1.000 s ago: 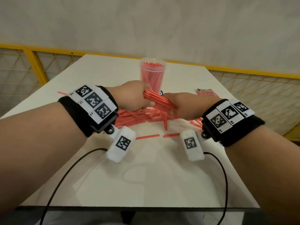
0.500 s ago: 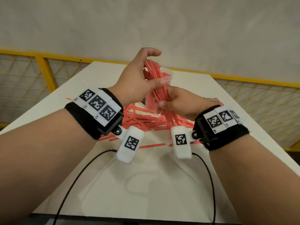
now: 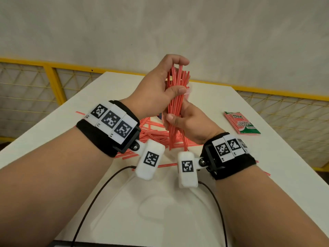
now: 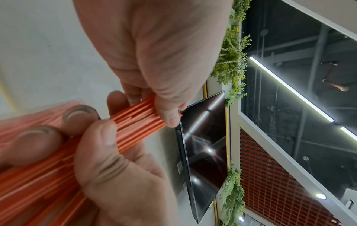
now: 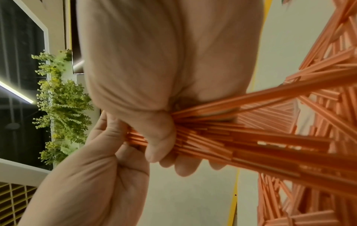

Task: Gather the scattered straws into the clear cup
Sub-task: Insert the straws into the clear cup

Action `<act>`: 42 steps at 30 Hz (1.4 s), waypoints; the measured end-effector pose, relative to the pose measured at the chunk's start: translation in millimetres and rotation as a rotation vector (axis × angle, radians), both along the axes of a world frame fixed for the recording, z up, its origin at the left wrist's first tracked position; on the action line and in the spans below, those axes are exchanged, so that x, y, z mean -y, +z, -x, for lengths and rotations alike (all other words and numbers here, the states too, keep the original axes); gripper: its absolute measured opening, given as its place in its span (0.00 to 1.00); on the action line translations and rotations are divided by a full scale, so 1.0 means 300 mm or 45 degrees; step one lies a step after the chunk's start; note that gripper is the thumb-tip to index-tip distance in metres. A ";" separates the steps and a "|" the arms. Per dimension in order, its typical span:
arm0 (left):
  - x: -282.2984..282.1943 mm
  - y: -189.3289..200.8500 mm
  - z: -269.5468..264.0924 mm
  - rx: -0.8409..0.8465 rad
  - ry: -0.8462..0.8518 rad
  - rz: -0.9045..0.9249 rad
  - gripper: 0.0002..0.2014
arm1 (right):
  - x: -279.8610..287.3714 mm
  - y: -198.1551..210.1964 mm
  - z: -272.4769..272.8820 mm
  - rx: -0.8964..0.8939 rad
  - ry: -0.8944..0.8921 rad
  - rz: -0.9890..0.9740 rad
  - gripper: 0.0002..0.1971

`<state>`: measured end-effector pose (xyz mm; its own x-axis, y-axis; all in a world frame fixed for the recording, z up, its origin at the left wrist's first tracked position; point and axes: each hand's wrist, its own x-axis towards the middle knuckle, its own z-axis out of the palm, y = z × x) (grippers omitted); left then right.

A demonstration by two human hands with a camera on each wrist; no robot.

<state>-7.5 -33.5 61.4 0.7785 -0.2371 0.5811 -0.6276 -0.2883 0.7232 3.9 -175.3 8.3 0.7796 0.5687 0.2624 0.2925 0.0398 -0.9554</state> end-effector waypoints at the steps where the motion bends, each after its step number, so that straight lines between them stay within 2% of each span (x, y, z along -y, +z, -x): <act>1: -0.002 -0.005 -0.001 0.014 0.003 -0.025 0.23 | -0.001 -0.005 0.004 0.020 -0.008 0.021 0.12; 3: -0.013 -0.013 0.002 0.049 -0.016 -0.017 0.22 | -0.005 -0.009 0.008 0.052 -0.040 0.039 0.11; 5: -0.034 -0.026 0.006 0.017 -0.083 0.102 0.27 | -0.005 -0.001 0.012 0.052 -0.079 -0.012 0.11; 7: -0.057 -0.049 0.020 -0.133 -0.082 0.239 0.32 | 0.002 0.011 0.013 0.039 -0.134 -0.120 0.11; 9: -0.072 -0.084 0.034 -0.330 -0.044 0.260 0.37 | 0.005 0.019 0.011 0.024 -0.189 -0.236 0.15; 13: -0.052 -0.151 0.046 -0.634 -0.128 -0.017 0.42 | -0.003 0.026 0.015 -0.045 -0.254 -0.396 0.16; 19: 0.007 -0.195 0.037 -0.694 -0.088 -0.492 0.45 | 0.000 0.015 0.006 -0.101 -0.343 -0.613 0.11; 22: 0.017 -0.216 0.033 -0.702 -0.041 -0.463 0.39 | 0.011 0.010 -0.002 -0.166 -0.314 -0.713 0.10; 27: 0.011 -0.239 0.015 -0.643 0.127 -0.470 0.30 | 0.026 0.001 -0.007 -0.180 -0.345 -0.707 0.12; 30: 0.002 -0.245 0.009 -0.649 0.160 -0.390 0.23 | 0.036 -0.001 -0.010 -0.217 -0.354 -0.762 0.10; 35: 0.006 -0.247 0.009 -0.593 0.230 -0.259 0.19 | 0.034 -0.010 -0.016 -0.316 -0.348 -0.865 0.09; 42: -0.009 -0.246 0.013 -0.622 0.195 -0.176 0.17 | 0.039 -0.009 -0.016 -0.309 -0.352 -0.843 0.09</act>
